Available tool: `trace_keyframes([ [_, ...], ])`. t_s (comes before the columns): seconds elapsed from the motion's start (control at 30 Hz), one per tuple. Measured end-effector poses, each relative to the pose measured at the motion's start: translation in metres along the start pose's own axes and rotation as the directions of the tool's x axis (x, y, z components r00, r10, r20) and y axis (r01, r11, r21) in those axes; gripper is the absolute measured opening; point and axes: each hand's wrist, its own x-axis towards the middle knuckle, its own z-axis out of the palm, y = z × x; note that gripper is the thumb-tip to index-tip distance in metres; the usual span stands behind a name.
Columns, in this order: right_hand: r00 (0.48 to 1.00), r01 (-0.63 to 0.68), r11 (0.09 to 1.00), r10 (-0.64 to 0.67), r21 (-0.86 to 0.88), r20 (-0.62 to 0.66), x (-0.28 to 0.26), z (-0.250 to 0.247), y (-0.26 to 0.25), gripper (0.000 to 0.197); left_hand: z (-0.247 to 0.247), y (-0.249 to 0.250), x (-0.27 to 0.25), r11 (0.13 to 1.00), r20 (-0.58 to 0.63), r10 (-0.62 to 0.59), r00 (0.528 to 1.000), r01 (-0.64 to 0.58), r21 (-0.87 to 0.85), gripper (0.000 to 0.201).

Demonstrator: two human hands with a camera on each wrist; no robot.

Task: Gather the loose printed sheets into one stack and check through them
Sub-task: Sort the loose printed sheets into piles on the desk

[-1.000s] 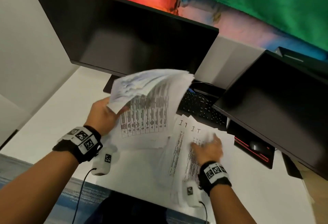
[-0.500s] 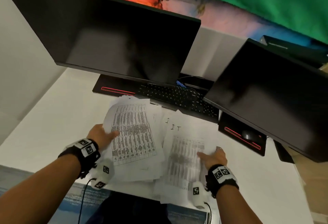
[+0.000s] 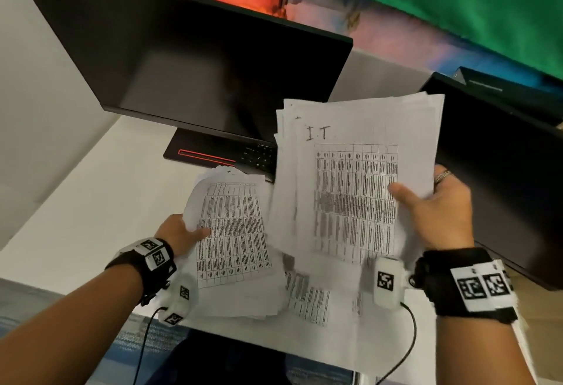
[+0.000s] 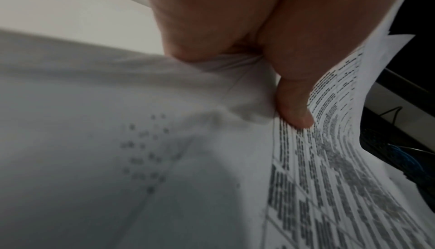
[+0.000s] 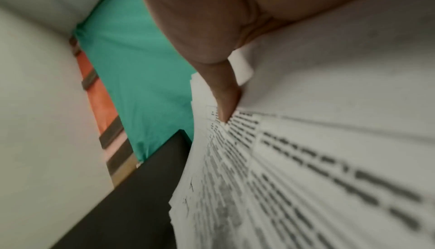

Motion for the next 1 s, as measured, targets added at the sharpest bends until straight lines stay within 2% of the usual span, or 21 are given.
trace_keyframes([
  [0.13,0.975,-0.14,0.987,0.123,0.082,0.186,0.008,0.039,0.015,0.03,0.008,-0.002,0.003,0.994,0.006,0.104,0.995,-0.104,-0.028,0.04],
  [0.2,0.952,-0.202,0.978,0.182,0.059,0.246,0.012,0.075,0.035,0.033,0.006,-0.005,0.008,0.984,0.029,0.043,0.999,-0.037,-0.177,0.058],
  [0.23,0.94,-0.233,0.972,0.215,0.037,0.266,0.015,0.095,0.048,0.036,0.005,-0.006,0.01,0.947,0.083,-0.016,0.996,0.041,-0.319,0.072],
  [0.3,0.903,-0.313,0.949,0.308,-0.031,0.299,0.014,0.131,0.075,0.046,0.003,-0.009,0.013,0.768,0.228,-0.093,0.969,0.215,-0.604,0.083],
  [0.33,0.883,-0.341,0.934,0.357,-0.106,0.306,0.012,0.147,0.093,0.051,0.003,-0.009,0.013,0.7,0.259,-0.099,0.961,0.252,-0.668,0.083],
  [0.37,0.863,-0.336,0.917,0.391,-0.215,0.319,0.009,0.162,0.11,0.053,0.005,-0.008,0.014,0.684,0.268,-0.086,0.959,0.253,-0.685,0.082],
  [0.43,0.831,-0.243,0.865,0.419,-0.438,0.365,-0.006,0.184,0.136,0.044,0.009,-0.005,0.014,0.77,0.259,-0.036,0.965,0.192,-0.608,0.09],
  [0.47,0.827,-0.214,0.849,0.421,-0.483,0.374,-0.014,0.19,0.143,0.042,0.013,-0.007,0.018,0.828,0.229,-0.025,0.973,0.148,-0.541,0.1],
  [0.53,0.846,-0.225,0.84,0.42,-0.494,0.329,-0.025,0.198,0.151,0.056,0.018,-0.009,0.023,0.892,0.168,-0.058,0.984,0.127,-0.435,0.105],
  [0.6,0.868,-0.256,0.829,0.424,-0.497,0.26,-0.033,0.201,0.15,0.063,0.022,-0.009,0.026,0.908,0.129,-0.085,0.988,0.13,-0.398,0.091],
  [0.73,0.849,-0.22,0.871,0.393,-0.439,0.354,-0.042,0.203,0.146,0.066,0.025,-0.002,0.023,0.959,0.123,-0.069,0.99,0.1,-0.265,0.072],
  [0.83,0.843,-0.22,0.889,0.38,-0.401,0.379,-0.042,0.189,0.15,0.066,0.026,-0.003,0.031,0.992,0.017,-0.039,0.999,0.04,-0.119,0.058],
  [0.87,0.849,-0.232,0.876,0.395,-0.423,0.352,-0.042,0.181,0.154,0.069,0.028,-0.005,0.035,0.998,-0.014,-0.02,1.0,0.019,-0.067,0.053],
  [0.9,0.871,-0.259,0.837,0.418,-0.482,0.259,-0.041,0.169,0.157,0.074,0.029,-0.007,0.039,1.0,-0.033,0.003,0.999,-0.004,-0.02,0.048],
  [0.93,0.883,-0.334,0.76,0.459,-0.558,0.096,-0.039,0.154,0.162,0.08,0.03,-0.009,0.042,1.0,-0.04,0.025,0.999,-0.024,0.018,0.044],
  [0.97,0.842,-0.467,0.643,0.533,-0.606,-0.084,-0.039,0.135,0.167,0.09,0.031,-0.013,0.046,0.999,-0.045,0.036,0.998,-0.034,0.034,0.041],
  [1.0,0.752,-0.613,0.528,0.619,-0.588,-0.227,-0.039,0.116,0.172,0.101,0.032,-0.016,0.05,0.999,-0.051,0.039,0.998,-0.037,0.033,0.039],
])
